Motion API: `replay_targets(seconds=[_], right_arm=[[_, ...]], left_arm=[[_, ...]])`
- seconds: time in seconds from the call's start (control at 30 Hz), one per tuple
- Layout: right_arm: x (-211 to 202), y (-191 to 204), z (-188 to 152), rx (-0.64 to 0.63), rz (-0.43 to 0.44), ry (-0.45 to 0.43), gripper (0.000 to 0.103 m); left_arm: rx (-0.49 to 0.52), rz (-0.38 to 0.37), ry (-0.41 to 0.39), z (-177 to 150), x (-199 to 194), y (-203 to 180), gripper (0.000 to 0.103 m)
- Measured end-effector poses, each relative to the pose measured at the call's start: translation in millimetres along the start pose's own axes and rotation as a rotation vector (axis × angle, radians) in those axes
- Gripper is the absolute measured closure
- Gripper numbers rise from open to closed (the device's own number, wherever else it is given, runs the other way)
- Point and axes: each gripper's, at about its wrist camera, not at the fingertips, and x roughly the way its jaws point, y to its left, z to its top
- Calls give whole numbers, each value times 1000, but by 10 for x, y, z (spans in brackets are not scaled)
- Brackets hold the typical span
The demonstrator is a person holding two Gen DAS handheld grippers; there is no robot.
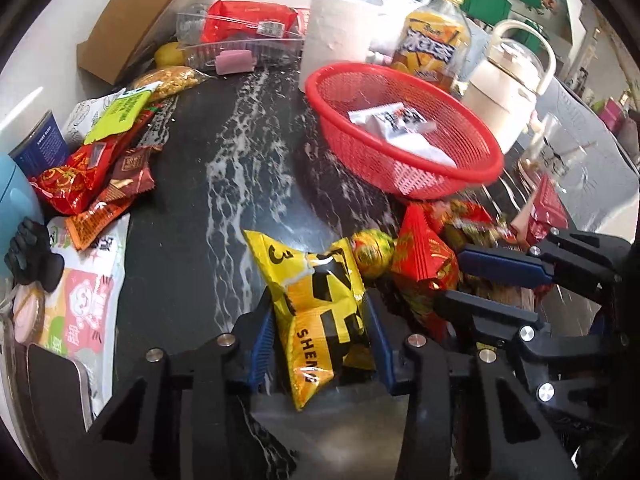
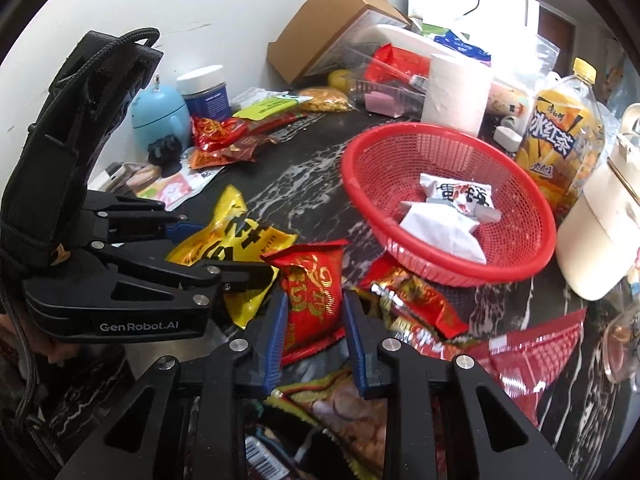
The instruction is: Organize snacks
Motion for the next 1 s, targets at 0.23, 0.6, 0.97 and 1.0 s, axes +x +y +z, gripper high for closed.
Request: replay_targets(seconds=[0.23,0.6,0.97,1.0], right_arm=[[-64,64,-110,24,63,22,77],[-129,112,-143,29,51,16,68],[53,140,64,-65,49,49,47],[73,151,75,-77,55,53,47]], left_arm=[[-1,-45,24,-155,-86,-65,61],[-26,12,-15,-269,-168,23,61],[-81,31,-26,-292,-229,206,61],[-83,31,-27,-296,-241,224,61]])
